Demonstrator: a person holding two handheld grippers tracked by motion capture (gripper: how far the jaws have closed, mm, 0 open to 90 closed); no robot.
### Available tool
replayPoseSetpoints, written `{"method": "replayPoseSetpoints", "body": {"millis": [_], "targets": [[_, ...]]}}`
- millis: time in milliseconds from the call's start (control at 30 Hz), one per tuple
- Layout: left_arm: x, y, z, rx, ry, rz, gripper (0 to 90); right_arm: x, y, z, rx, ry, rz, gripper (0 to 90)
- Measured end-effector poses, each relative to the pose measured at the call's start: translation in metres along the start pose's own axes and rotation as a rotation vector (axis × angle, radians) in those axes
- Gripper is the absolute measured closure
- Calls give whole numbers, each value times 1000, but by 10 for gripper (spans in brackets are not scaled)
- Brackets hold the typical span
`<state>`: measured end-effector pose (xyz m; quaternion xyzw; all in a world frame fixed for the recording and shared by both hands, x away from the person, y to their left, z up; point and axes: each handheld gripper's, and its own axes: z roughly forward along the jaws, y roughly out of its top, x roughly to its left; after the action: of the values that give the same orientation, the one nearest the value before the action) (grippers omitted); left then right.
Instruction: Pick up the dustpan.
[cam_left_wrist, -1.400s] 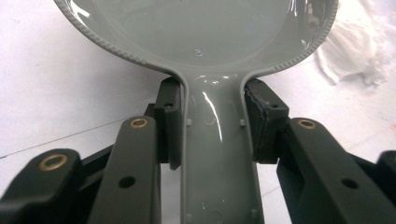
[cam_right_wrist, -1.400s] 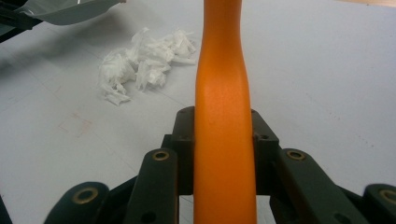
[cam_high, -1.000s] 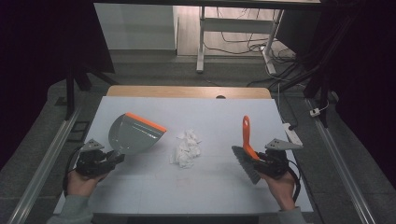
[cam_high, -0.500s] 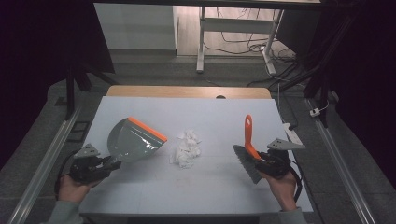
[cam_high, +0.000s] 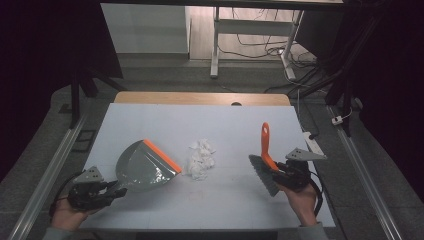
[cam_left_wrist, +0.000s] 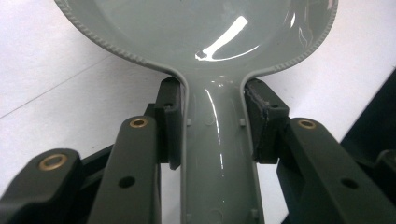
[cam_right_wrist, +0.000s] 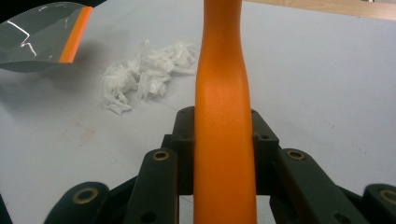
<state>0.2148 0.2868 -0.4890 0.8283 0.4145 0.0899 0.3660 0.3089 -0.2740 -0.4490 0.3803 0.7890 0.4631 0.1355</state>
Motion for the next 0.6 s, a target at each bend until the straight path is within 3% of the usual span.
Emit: {"method": "replayPoseSetpoints", "body": {"millis": [267,433,600], "targets": [[-4,2,5,15,-34,39,616,1,2,-1,-5,5,-2,702],[-9,3,8,58,-51,88,616,2,2,-1,-4,4,-4,702],[-12,4,12,77,-42,102,617,2,3,2,-1,7,-5,702]]}}
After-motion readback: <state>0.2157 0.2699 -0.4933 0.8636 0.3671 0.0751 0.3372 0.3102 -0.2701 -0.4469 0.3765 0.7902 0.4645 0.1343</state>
